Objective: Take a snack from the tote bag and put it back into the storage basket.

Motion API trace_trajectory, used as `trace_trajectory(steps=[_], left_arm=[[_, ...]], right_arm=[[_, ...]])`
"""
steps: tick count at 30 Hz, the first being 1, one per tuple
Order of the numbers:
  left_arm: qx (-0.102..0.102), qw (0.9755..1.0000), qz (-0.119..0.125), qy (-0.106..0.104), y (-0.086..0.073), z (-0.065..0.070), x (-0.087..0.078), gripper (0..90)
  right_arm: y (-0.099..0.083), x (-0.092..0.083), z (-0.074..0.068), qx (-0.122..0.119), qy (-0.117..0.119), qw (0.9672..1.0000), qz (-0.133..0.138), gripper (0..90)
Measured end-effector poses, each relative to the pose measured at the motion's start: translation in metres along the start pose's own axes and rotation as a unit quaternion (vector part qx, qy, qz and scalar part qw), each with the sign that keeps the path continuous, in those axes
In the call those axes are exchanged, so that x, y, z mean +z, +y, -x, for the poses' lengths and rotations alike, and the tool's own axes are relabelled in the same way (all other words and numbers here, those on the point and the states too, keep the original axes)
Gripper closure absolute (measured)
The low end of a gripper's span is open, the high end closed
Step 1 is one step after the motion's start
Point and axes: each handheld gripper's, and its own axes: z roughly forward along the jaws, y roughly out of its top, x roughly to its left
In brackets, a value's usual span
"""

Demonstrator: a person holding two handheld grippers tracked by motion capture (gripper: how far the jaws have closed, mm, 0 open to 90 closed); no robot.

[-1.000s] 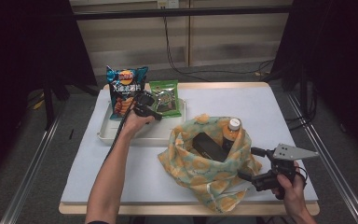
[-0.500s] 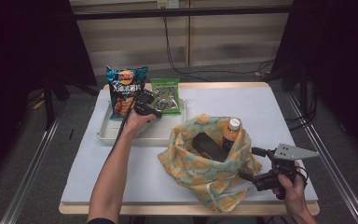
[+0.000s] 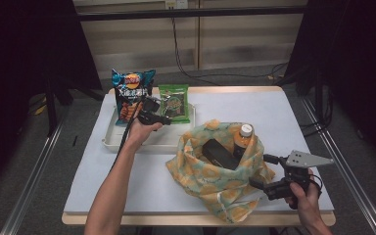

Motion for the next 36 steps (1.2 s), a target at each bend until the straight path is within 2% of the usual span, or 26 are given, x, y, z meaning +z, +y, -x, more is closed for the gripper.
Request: trace_trajectory(steps=[2,3,7,11,13,15,16,19,23,24,27,29,31,33,34,35,36], left_arm=[[-0.003,0.9996,0.025,-0.011,-0.002,0.006,-0.009,74.0],[0.003,0.9993,0.032,-0.019,-0.003,0.008,-0.012,73.6],[0.016,0.9986,0.042,-0.029,-0.007,0.021,-0.024,70.8],[0.035,0.9957,0.072,-0.048,-0.014,0.04,-0.038,65.8],[0.044,0.9945,0.083,-0.045,-0.017,0.048,-0.046,63.8],[0.048,0.9923,0.101,-0.052,-0.022,0.056,-0.054,62.4],[0.057,0.9912,0.107,-0.052,-0.024,0.061,-0.06,62.4],[0.061,0.9878,0.131,-0.059,-0.028,0.071,-0.072,61.0],[0.069,0.9831,0.155,-0.069,-0.032,0.086,-0.086,59.5],[0.077,0.9819,0.158,-0.072,-0.033,0.09,-0.088,60.9],[0.082,0.9789,0.168,-0.081,-0.035,0.104,-0.092,60.1],[0.095,0.9779,0.167,-0.082,-0.034,0.113,-0.094,58.3],[0.101,0.9753,0.176,-0.086,-0.033,0.122,-0.096,56.5],[0.103,0.9738,0.179,-0.096,-0.033,0.128,-0.096,56.6],[0.107,0.9724,0.18,-0.102,-0.033,0.132,-0.094,59.1],[0.107,0.9705,0.181,-0.118,-0.034,0.134,-0.092,62.3],[0.115,0.9701,0.178,-0.118,-0.035,0.139,-0.089,62.5]], right_arm=[[0.0,0.0,0.0,0.001,-0.001,1.0,0.0,0.8],[0.001,0.0,0.0,0.0,-0.004,1.0,0.001,1.0],[0.003,-0.001,0.0,0.002,-0.014,0.9999,0.0,3.2],[0.006,-0.002,0.0,-0.002,-0.018,0.9998,0.007,8.9],[0.009,-0.002,0.0,-0.001,-0.024,0.9997,0.009,10.9],[0.011,-0.002,0.0,-0.001,-0.029,0.9995,0.012,13.3],[0.012,-0.003,0.0,0.0,-0.034,0.9993,0.013,15.1],[0.016,-0.003,0.002,-0.003,-0.043,0.999,0.015,19.0],[0.029,-0.003,0.007,-0.003,-0.045,0.9987,0.022,27.5],[0.032,-0.002,0.008,-0.002,-0.047,0.9986,0.022,28.2],[0.042,0.005,0.014,-0.013,-0.054,0.9984,0.01,32.3],[0.046,0.01,0.019,-0.015,-0.062,0.998,0.003,33.6],[0.048,0.013,0.023,-0.006,-0.075,0.9972,0.007,35.4],[0.046,0.017,0.026,0.001,-0.075,0.9971,0.009,35.9],[0.044,0.019,0.027,0.006,-0.075,0.9971,0.009,36.0],[0.043,0.022,0.028,0.007,-0.079,0.9968,0.009,36.4],[0.042,0.025,0.029,0.006,-0.078,0.9969,0.008,36.6]])
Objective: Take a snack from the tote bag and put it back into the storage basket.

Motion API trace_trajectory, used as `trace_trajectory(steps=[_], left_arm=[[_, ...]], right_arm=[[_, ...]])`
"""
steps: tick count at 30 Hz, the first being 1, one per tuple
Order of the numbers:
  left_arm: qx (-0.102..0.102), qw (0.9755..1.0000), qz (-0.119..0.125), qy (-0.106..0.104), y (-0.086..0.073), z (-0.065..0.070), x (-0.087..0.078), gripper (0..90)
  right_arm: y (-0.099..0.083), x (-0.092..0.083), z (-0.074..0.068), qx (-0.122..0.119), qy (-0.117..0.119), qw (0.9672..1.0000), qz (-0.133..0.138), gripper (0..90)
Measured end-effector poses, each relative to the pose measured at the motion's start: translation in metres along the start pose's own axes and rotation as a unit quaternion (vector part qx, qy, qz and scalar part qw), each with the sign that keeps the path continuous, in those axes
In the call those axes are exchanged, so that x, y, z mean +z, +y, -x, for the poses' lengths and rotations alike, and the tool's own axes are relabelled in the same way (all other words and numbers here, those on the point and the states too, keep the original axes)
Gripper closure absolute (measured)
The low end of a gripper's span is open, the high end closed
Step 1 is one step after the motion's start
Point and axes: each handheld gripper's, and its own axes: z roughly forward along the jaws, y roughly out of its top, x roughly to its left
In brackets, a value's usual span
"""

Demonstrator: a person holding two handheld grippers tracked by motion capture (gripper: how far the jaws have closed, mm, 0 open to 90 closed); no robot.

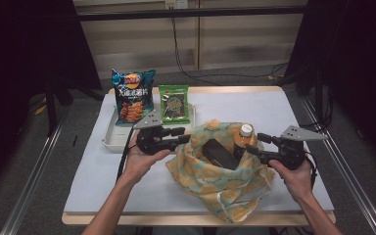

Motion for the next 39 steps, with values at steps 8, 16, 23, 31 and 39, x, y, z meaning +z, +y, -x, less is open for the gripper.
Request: trace_trajectory(steps=[8,16,23,31,39], left_arm=[[0.021,0.999,-0.039,-0.005,-0.019,0.016,0.021,47.0],[0.023,0.9975,-0.065,-0.016,-0.036,0.029,0.022,37.9],[0.023,0.9957,-0.087,-0.022,-0.047,0.034,0.033,34.4],[0.046,0.9906,-0.124,-0.032,-0.059,0.043,0.051,33.1],[0.046,0.9903,-0.129,-0.024,-0.066,0.037,0.056,30.7]], right_arm=[[-0.002,0.001,-0.003,0.002,0.001,0.9999,-0.011,52.3],[-0.004,-0.006,-0.001,0.009,0.009,0.9999,-0.007,79.3],[-0.006,-0.015,0.004,0.011,-0.016,0.9998,0.01,90.0],[-0.02,-0.019,0.016,0.025,-0.03,0.9992,-0.005,90.0],[-0.032,-0.013,0.021,0.026,-0.039,0.9984,-0.03,90.0]])
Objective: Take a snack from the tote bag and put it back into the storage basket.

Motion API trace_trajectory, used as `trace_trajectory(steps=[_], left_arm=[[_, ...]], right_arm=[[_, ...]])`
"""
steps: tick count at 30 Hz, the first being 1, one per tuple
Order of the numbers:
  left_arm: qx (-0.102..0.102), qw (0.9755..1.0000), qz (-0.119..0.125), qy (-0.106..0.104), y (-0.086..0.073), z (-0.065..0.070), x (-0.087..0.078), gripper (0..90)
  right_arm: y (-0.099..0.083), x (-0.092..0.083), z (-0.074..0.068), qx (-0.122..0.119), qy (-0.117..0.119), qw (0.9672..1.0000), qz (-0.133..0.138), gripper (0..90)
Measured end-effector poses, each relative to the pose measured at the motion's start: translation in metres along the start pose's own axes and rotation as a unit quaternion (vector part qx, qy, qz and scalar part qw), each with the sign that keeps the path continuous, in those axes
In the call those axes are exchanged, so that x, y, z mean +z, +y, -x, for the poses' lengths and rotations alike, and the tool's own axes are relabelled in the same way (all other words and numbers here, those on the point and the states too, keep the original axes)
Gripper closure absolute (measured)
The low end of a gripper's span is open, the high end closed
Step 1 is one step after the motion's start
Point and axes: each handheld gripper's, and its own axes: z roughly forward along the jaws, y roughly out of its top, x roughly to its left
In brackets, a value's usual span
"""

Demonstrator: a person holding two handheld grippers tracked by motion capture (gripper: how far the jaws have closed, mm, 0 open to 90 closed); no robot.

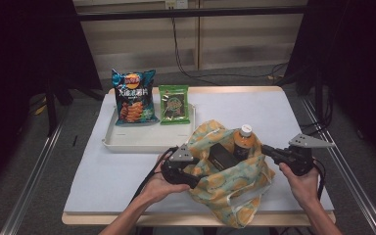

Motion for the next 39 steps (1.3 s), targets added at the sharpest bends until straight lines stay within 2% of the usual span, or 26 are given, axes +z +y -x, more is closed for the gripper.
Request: trace_trajectory(steps=[3,5,7,8,12,15,21,22,24,25,27,30,35,39], left_arm=[[-0.002,0.9999,-0.008,0.008,-0.005,-0.005,0.003,30.0],[-0.009,0.9999,-0.011,0.006,-0.008,-0.008,0.005,30.3],[-0.009,0.9999,-0.011,0.006,-0.01,-0.007,0.008,30.0],[-0.003,0.9998,-0.018,0.008,-0.01,-0.007,0.009,29.7],[-0.006,0.9998,-0.016,0.009,-0.012,-0.007,0.015,27.8],[-0.011,0.9995,-0.024,0.015,-0.013,-0.011,0.016,27.2],[-0.017,0.9994,-0.029,0.009,-0.017,-0.014,0.021,27.0],[-0.016,0.9992,-0.035,0.008,-0.017,-0.014,0.021,27.0],[-0.015,0.9994,-0.031,0.008,-0.018,-0.013,0.022,26.8],[-0.014,0.9992,-0.036,0.009,-0.016,-0.013,0.02,26.8],[-0.018,0.9994,-0.031,0.005,-0.014,-0.013,0.017,27.5],[-0.025,0.9996,-0.012,-0.002,-0.008,-0.013,0.009,30.2],[-0.035,0.999,0.027,-0.009,0.005,-0.012,-0.003,32.3],[-0.046,0.9976,0.051,-0.012,0.014,-0.011,-0.009,32.1]], right_arm=[[-0.006,0.006,0.001,0.003,0.0,0.9999,-0.014,90.0],[-0.009,0.01,0.001,0.003,0.001,0.9998,-0.021,90.0],[-0.011,0.015,0.0,-0.002,0.002,0.9995,-0.032,90.0],[-0.012,0.016,0.0,-0.002,0.003,0.9993,-0.037,90.0],[-0.017,0.023,0.007,0.006,-0.004,0.9986,-0.052,90.0],[-0.021,0.027,0.011,0.006,-0.005,0.9976,-0.069,90.0],[-0.027,0.032,0.013,0.006,-0.005,0.9963,-0.086,90.0],[-0.028,0.034,0.014,0.007,-0.005,0.9959,-0.089,90.0],[-0.031,0.037,0.014,0.009,-0.002,0.9949,-0.1,90.0],[-0.032,0.038,0.013,0.005,-0.003,0.9945,-0.105,90.0],[-0.033,0.04,0.011,0.002,-0.002,0.994,-0.109,89.7],[-0.031,0.036,0.011,0.0,-0.001,0.9954,-0.095,84.6],[-0.024,0.023,0.016,0.013,0.002,0.9987,-0.048,66.5],[-0.018,0.014,0.012,0.014,0.001,0.9998,-0.016,54.1]])
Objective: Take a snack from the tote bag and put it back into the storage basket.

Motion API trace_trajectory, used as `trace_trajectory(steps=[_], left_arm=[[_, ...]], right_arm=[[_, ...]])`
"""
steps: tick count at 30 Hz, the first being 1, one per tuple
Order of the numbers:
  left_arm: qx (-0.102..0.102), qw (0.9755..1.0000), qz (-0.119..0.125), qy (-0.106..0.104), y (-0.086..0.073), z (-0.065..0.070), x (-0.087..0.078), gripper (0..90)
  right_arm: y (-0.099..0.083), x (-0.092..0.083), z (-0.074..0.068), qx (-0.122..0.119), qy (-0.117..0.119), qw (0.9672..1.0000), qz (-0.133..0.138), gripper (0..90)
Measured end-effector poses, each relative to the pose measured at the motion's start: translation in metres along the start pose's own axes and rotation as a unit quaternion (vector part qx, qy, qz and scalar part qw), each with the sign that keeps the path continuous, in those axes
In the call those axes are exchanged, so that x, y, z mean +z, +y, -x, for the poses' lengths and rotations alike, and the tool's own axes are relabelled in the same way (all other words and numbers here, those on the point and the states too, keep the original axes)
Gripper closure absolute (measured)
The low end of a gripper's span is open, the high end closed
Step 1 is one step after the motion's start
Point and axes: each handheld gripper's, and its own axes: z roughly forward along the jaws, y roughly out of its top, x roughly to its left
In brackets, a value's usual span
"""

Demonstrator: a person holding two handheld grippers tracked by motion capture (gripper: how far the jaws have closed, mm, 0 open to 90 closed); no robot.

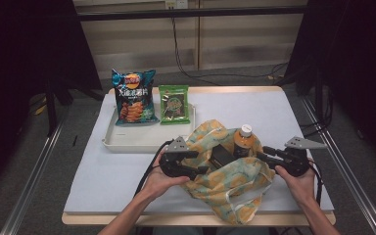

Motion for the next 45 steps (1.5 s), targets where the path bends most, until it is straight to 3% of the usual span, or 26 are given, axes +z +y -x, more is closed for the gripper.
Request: trace_trajectory(steps=[3,10,15,21,26,29,36,41,45], left_arm=[[0.003,0.9999,0.01,-0.005,0.006,0.003,-0.001,32.0],[0.013,0.9996,0.025,-0.005,0.017,0.006,-0.005,31.8],[0.019,0.9992,0.035,-0.009,0.026,0.009,-0.004,31.6],[0.019,0.9991,0.034,-0.014,0.034,0.01,0.012,30.3],[0.023,0.9988,0.035,-0.027,0.041,0.012,0.023,29.3],[0.038,0.998,0.038,-0.032,0.049,0.015,0.032,28.1],[0.039,0.9966,0.052,-0.051,0.066,0.016,0.047,25.0],[0.042,0.9958,0.061,-0.054,0.074,0.013,0.061,19.5],[0.04,0.9961,0.062,-0.048,0.075,0.008,0.071,20.5]], right_arm=[[0.007,-0.008,-0.005,0.001,0.007,0.9996,0.027,48.8],[0.011,-0.015,-0.016,-0.002,0.008,0.999,0.044,34.6],[0.008,-0.031,-0.025,-0.01,0.013,0.9982,0.058,32.6],[0.001,-0.046,-0.032,-0.008,0.024,0.9971,0.073,32.7],[-0.004,-0.049,-0.037,-0.019,0.037,0.9965,0.073,32.8],[-0.006,-0.049,-0.037,-0.025,0.04,0.9964,0.07,32.5],[-0.005,-0.05,-0.04,-0.028,0.045,0.996,0.071,31.2],[-0.007,-0.047,-0.04,-0.031,0.055,0.9961,0.063,29.7],[-0.008,-0.047,-0.04,-0.032,0.053,0.9961,0.063,29.8]])
